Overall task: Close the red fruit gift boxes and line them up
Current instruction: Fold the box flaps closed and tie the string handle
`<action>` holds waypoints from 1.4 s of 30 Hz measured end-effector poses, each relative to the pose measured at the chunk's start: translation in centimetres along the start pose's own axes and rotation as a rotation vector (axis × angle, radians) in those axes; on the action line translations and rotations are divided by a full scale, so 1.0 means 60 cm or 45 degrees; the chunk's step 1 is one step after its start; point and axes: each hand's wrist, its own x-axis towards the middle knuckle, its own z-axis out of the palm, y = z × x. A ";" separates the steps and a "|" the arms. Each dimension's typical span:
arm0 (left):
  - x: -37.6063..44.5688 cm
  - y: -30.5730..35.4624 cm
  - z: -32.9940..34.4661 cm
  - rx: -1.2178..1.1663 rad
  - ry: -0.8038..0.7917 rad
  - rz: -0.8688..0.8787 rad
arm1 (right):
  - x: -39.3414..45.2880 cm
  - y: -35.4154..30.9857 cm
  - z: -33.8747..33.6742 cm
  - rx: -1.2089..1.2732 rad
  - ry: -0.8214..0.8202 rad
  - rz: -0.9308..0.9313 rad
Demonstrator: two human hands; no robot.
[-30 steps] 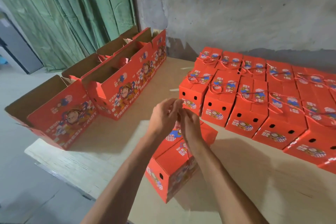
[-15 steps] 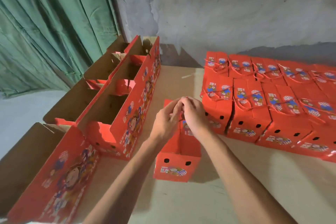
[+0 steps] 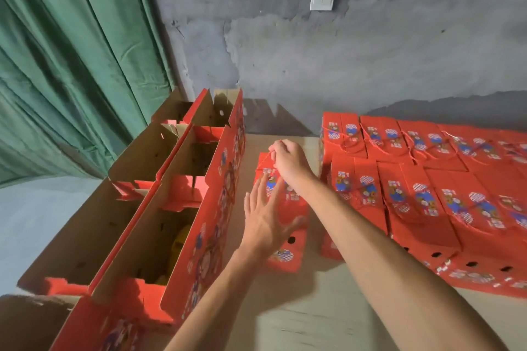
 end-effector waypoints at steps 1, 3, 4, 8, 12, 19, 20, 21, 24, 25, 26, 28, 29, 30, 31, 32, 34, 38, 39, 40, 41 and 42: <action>0.014 -0.002 0.009 0.046 -0.017 0.025 | 0.021 -0.002 -0.002 -0.002 0.006 -0.001; 0.047 -0.002 0.024 0.099 -0.019 0.058 | 0.061 -0.003 -0.009 -0.020 0.016 -0.011; 0.064 -0.001 0.030 0.114 -0.013 0.066 | 0.080 -0.002 -0.013 -0.029 0.017 -0.018; 0.137 -0.005 0.065 0.172 0.013 0.080 | 0.158 0.006 -0.034 -0.028 0.003 -0.008; 0.222 -0.012 0.118 0.197 0.056 0.086 | 0.254 0.019 -0.062 -0.039 0.014 -0.017; 0.364 -0.024 0.220 0.174 0.166 0.137 | 0.402 0.072 -0.097 -0.274 0.089 -0.102; 0.380 -0.026 0.234 0.168 0.173 0.144 | 0.417 0.080 -0.102 -0.293 0.099 -0.116; 0.396 -0.028 0.247 0.156 0.184 0.148 | 0.431 0.088 -0.105 -0.301 0.112 -0.124; 0.444 -0.038 0.281 0.143 0.237 0.172 | 0.468 0.104 -0.108 -0.346 0.145 -0.147; 0.459 -0.044 0.292 0.153 0.247 0.183 | 0.479 0.109 -0.108 -0.370 0.151 -0.152; 0.473 -0.050 0.304 0.163 0.249 0.196 | 0.489 0.114 -0.109 -0.391 0.158 -0.153; 0.498 -0.059 0.326 0.164 0.252 0.212 | 0.506 0.129 -0.113 -0.425 0.157 -0.158; 0.510 -0.062 0.335 0.163 0.262 0.212 | 0.513 0.137 -0.115 -0.452 0.147 -0.170; 0.521 -0.064 0.340 0.167 0.271 0.211 | 0.519 0.145 -0.116 -0.476 0.136 -0.181; 0.531 -0.064 0.344 0.176 0.266 0.208 | 0.524 0.154 -0.116 -0.483 0.124 -0.183; 0.539 -0.064 0.347 0.189 0.249 0.204 | 0.527 0.162 -0.115 -0.481 0.113 -0.180; 0.548 -0.066 0.352 0.193 0.209 0.196 | 0.530 0.181 -0.109 -0.486 0.117 -0.169; 0.544 -0.065 0.349 0.132 0.300 0.239 | 0.519 0.212 -0.091 -0.493 0.169 -0.161; 0.540 -0.063 0.346 0.141 0.299 0.243 | 0.513 0.217 -0.088 -0.498 0.164 -0.160; 0.537 -0.060 0.342 0.187 0.240 0.221 | 0.507 0.220 -0.086 -0.509 0.162 -0.159; 0.534 -0.056 0.338 0.260 0.142 0.177 | 0.502 0.222 -0.088 -0.525 0.162 -0.162; 0.532 -0.053 0.338 0.331 0.052 0.120 | 0.499 0.221 -0.092 -0.544 0.160 -0.166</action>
